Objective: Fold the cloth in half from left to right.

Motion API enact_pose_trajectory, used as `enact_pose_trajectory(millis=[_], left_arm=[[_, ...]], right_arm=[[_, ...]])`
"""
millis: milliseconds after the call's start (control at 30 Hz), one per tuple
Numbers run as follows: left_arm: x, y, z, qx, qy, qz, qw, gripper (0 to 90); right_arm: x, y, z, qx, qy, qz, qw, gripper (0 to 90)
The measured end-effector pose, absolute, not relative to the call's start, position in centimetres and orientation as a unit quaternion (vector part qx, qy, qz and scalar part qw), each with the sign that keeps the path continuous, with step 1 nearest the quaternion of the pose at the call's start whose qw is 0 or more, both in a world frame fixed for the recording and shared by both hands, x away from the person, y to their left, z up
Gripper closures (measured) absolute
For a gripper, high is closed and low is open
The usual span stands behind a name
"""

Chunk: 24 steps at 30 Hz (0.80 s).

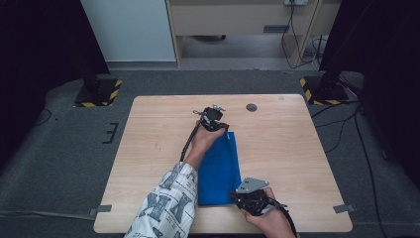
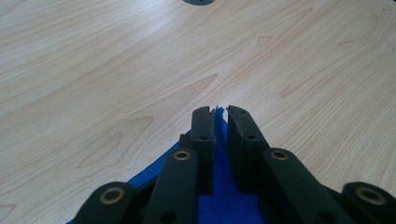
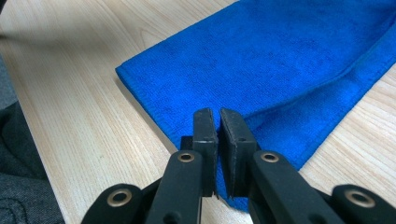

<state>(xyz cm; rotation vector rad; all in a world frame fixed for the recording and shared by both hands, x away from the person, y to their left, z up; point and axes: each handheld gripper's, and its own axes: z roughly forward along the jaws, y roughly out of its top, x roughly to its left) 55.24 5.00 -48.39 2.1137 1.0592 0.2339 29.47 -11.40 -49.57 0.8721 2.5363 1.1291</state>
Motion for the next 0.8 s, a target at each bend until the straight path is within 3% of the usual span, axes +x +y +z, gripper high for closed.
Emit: enact_pose_trajectory(millis=[267, 633, 800], left_arm=[[55.29, 5.0, -48.31, 0.826, 0.409, 0.083, 0.379, 89.8], [55.15, 4.34, -48.49, 0.826, 0.408, 0.071, 0.382, 88.3], [55.11, 4.17, -48.8, 0.829, 0.406, 0.07, 0.378, 82.9]], right_arm=[[29.29, -11.59, -49.2, 0.296, 0.864, 0.39, 0.114, 88.9], [29.19, -12.01, -49.62, 0.3, 0.87, 0.376, 0.11, 88.5], [29.49, -12.09, -50.01, 0.313, 0.868, 0.37, 0.106, 75.6]])
